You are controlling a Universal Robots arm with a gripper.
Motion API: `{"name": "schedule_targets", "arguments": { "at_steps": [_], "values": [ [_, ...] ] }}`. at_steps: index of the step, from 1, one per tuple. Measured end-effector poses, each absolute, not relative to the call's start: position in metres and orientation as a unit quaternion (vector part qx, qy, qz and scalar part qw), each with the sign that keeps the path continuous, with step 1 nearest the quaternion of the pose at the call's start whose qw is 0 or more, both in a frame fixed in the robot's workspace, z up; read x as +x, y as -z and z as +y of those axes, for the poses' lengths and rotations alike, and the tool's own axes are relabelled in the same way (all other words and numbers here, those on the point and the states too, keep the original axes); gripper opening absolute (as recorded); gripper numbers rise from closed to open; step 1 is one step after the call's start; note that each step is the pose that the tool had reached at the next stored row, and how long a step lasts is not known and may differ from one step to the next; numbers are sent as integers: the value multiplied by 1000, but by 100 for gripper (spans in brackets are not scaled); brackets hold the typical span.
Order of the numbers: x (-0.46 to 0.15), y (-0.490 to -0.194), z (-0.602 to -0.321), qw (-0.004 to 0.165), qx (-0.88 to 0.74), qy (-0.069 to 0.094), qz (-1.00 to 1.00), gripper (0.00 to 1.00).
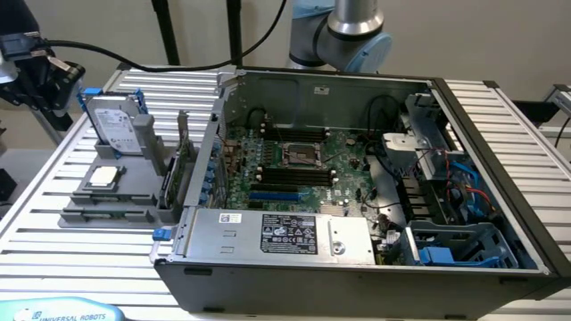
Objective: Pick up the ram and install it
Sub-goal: 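Pick up the ram and move it above insertion slot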
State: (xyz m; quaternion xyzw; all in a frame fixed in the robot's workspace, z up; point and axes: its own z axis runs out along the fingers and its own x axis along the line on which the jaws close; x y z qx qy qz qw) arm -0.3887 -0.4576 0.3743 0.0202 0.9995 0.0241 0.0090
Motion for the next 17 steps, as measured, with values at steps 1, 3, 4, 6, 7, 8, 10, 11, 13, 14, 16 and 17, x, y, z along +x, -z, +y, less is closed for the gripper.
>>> {"name": "schedule_targets", "arguments": {
  "at_steps": [1,3,4,6,7,8,10,11,13,14,16,17],
  "values": [
    [-389,-374,-458,9,11,-24,1000,11],
    [-389,-373,-458,8,-7,-24,1000,11],
    [-389,-373,-458,8,-16,-24,1000,11],
    [-389,-372,-458,8,-34,-25,999,11],
    [-389,-372,-458,8,-43,-25,999,11],
    [-389,-371,-458,7,-52,-25,998,11],
    [-389,-370,-458,7,-71,-25,997,11],
    [-389,-370,-458,7,-80,-25,996,11],
    [-389,-369,-458,6,-98,-25,995,11],
    [-389,-369,-458,6,-107,-25,994,11],
    [-389,-367,-458,5,-124,-25,992,11],
    [-389,-367,-458,5,-134,-25,991,11]
  ]
}}
